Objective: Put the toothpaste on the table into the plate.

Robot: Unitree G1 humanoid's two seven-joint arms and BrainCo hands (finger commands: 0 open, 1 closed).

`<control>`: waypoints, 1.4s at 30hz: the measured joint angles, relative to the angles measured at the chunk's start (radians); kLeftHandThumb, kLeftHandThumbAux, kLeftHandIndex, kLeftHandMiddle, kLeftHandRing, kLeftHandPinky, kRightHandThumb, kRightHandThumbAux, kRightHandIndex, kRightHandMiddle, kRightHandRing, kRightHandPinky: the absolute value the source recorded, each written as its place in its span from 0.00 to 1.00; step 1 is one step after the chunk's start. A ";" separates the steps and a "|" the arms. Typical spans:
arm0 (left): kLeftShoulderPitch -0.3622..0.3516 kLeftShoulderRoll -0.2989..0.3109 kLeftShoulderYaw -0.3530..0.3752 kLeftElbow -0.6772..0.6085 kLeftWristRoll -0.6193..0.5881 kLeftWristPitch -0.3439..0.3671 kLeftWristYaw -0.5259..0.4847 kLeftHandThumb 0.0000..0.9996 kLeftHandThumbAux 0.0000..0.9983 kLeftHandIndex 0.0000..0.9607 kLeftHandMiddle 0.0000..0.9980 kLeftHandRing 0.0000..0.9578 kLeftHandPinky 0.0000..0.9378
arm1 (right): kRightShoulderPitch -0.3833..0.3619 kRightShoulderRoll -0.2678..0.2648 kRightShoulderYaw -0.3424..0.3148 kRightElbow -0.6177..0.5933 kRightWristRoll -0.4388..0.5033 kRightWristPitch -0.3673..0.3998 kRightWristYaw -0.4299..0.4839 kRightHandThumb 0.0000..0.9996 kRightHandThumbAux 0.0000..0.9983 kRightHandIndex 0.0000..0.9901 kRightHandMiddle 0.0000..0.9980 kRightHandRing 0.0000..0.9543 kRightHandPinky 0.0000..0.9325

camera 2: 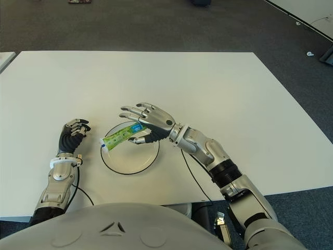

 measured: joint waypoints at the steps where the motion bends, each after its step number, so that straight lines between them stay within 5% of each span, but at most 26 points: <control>1: 0.000 0.000 0.000 0.000 0.002 0.000 0.002 0.70 0.72 0.44 0.54 0.51 0.45 | 0.000 -0.005 -0.005 0.000 0.011 -0.013 0.005 0.30 0.23 0.00 0.00 0.00 0.00; 17: -0.001 -0.003 0.001 0.002 -0.005 -0.005 0.002 0.71 0.72 0.45 0.54 0.51 0.44 | -0.035 -0.026 -0.062 0.019 0.069 -0.121 0.061 0.33 0.22 0.00 0.00 0.00 0.00; 42: 0.000 -0.006 0.002 0.003 -0.003 -0.008 0.003 0.71 0.72 0.45 0.53 0.49 0.37 | -0.051 -0.026 -0.078 0.063 0.060 -0.171 0.065 0.31 0.23 0.00 0.00 0.00 0.00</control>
